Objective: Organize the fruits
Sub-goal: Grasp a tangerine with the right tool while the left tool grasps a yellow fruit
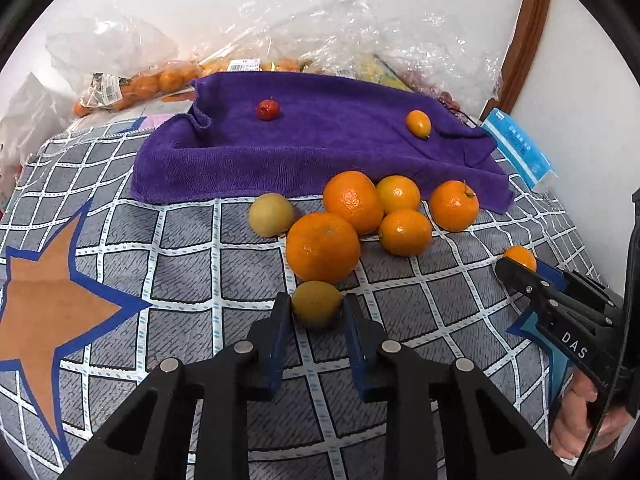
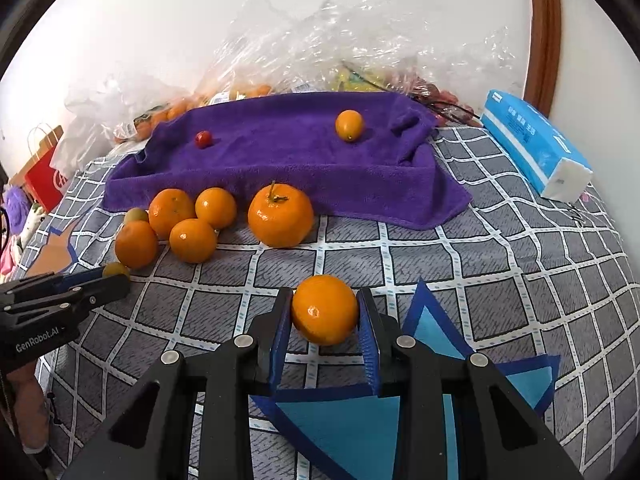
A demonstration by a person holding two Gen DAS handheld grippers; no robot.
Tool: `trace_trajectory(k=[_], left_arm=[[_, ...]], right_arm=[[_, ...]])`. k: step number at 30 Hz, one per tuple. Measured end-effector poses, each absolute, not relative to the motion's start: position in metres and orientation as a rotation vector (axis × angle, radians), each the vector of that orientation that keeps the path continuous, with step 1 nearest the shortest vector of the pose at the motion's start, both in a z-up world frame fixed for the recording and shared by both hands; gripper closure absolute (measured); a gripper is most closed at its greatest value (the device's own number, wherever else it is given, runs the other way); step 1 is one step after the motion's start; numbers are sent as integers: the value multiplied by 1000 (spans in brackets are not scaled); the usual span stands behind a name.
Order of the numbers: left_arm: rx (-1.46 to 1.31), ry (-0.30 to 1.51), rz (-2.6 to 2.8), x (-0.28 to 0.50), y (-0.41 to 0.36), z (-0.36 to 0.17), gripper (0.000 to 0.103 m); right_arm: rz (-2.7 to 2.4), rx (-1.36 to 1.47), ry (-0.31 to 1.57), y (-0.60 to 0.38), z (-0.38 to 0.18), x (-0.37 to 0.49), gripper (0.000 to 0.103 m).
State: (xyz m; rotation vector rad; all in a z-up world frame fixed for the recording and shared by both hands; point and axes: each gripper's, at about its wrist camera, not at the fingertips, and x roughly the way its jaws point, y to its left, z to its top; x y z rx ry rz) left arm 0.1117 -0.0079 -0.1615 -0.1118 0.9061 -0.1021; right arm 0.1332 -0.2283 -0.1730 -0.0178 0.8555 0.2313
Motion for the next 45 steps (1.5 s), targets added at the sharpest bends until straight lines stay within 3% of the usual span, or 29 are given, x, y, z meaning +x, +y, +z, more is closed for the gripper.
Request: trace_trajectory(k=[45], left_arm=[[-120,845,-161,102,-9,-158,79]], right_arm=[[243,-29,824,-226,-170,128,71]])
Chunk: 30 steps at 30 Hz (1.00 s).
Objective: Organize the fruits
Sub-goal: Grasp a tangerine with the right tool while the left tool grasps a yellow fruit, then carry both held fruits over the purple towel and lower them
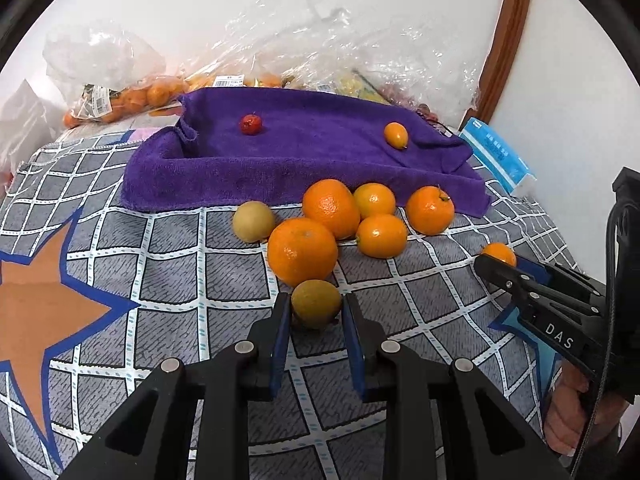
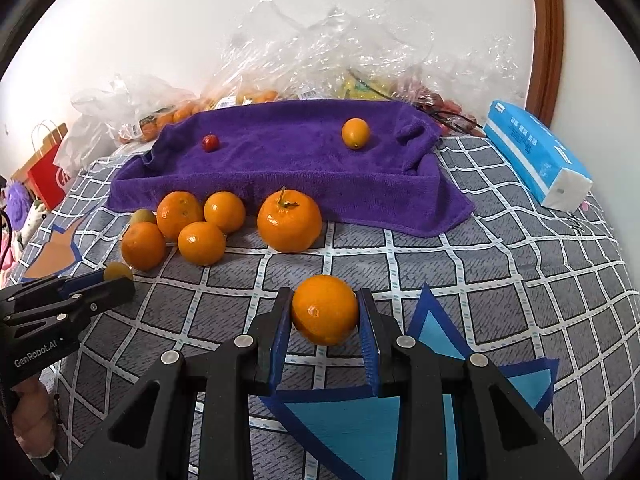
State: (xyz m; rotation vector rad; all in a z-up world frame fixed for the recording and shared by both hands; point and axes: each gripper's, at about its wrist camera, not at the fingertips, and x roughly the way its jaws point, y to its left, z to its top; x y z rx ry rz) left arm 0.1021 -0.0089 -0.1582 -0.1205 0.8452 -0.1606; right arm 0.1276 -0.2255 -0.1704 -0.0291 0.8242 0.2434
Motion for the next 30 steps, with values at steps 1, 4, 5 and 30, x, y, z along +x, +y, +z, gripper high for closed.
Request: trace_trajectory(k=[1,4,5,30], left_arm=[[-123,845,-160,102,-8,-158,79],[-136,829,-157,100,-5,-156,79],[-140,821,-159,99,-5,-155,79],[-130,748,-55,106,25,-72,79]], right_arm=[[244,-27,822,-226,-170,127,71],[244,-30,817,-225,-169,126,71],[245,-31,814,-225,-169,126,71],[293,-20,679,-210,-74,143,71]])
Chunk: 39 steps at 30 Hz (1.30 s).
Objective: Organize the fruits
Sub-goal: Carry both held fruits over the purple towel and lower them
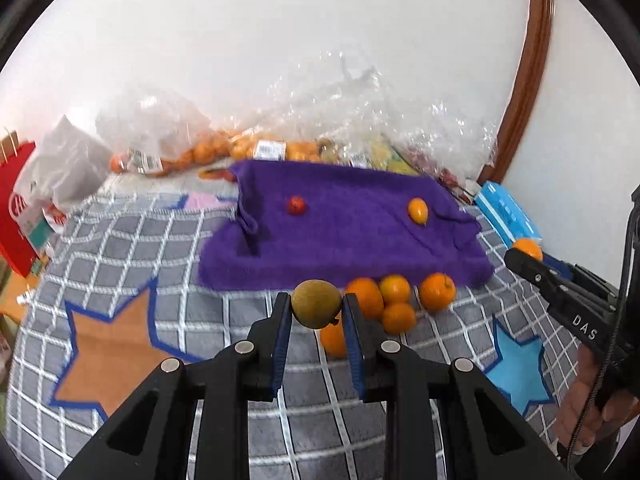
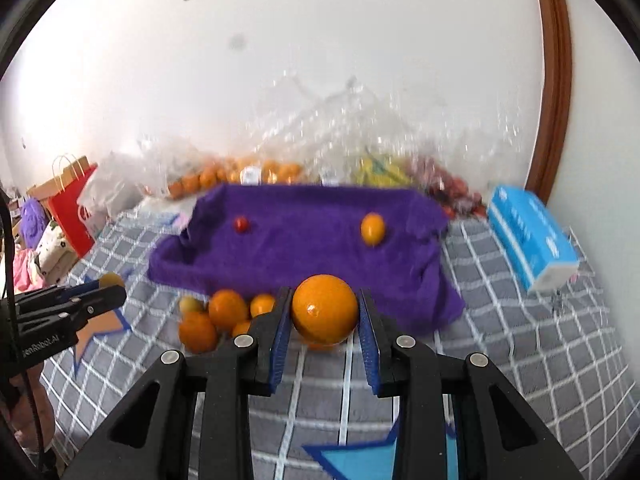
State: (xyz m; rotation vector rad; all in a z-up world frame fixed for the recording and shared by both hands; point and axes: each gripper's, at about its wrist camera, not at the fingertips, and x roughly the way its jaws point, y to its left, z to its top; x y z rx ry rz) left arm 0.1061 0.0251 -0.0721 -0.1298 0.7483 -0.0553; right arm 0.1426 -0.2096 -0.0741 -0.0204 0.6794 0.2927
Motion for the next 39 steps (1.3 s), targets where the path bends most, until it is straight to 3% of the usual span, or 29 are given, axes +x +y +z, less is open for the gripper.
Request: trace_trajectory(k=[17,39], left_arm=[[-184,732,-46,195,21,-59,78],[-210,702,-38,230,39,-104,78]], right_arm=[[308,44,644,-211,-51,216,71],[240,118,719,-255,-114,266,71]])
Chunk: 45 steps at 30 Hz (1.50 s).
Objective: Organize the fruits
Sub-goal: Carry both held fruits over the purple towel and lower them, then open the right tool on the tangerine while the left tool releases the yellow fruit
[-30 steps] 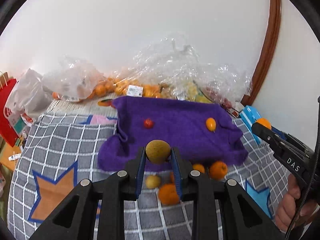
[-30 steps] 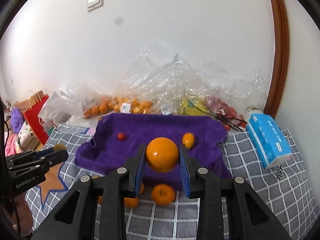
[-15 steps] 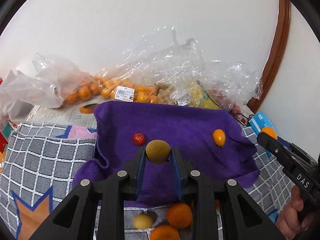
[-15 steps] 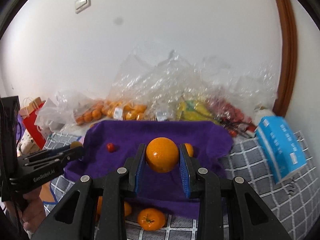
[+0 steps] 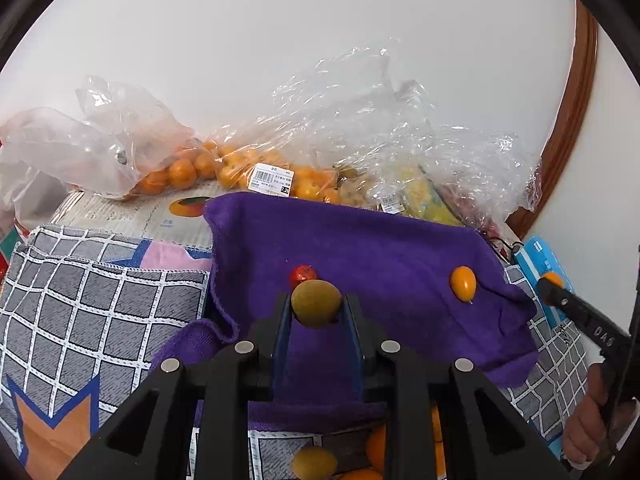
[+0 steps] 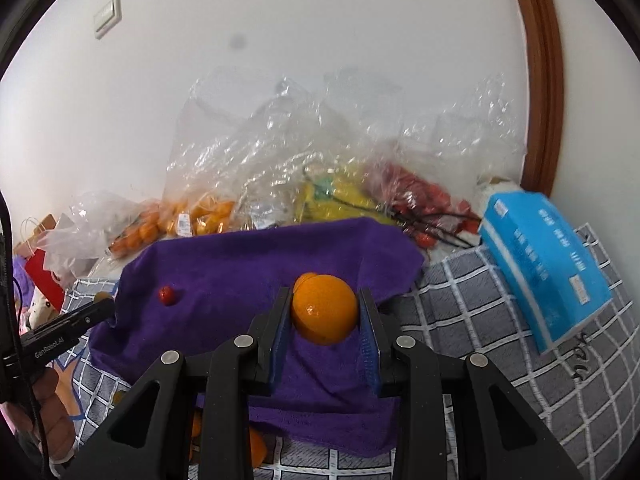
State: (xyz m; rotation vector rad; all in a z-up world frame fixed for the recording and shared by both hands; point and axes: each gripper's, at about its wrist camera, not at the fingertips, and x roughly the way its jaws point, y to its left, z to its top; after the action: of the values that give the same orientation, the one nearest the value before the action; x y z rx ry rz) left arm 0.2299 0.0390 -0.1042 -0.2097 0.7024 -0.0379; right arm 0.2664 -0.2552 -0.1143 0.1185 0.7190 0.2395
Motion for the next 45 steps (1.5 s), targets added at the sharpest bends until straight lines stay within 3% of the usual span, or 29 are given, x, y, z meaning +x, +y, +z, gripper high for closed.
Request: trace_trajectory(k=[15,26,38,42,45], left_arm=[[-222,766,-28,249,44,-135,78],[-166,880,1,261,33,-154,78],[-115,890,30,261,29,-157,78],[-113,888,32,261,29,-157,78],[-117,888,30,261,30,-157,78]], right_arm=[[274,100,830,-229,-163,286,71],[238,70,846,-224,-173,290,71],[214,41,853,-222,-175,290,71],[214,50,848,-222,-175,289,55],[208,45,829,-223,-171,287,49]])
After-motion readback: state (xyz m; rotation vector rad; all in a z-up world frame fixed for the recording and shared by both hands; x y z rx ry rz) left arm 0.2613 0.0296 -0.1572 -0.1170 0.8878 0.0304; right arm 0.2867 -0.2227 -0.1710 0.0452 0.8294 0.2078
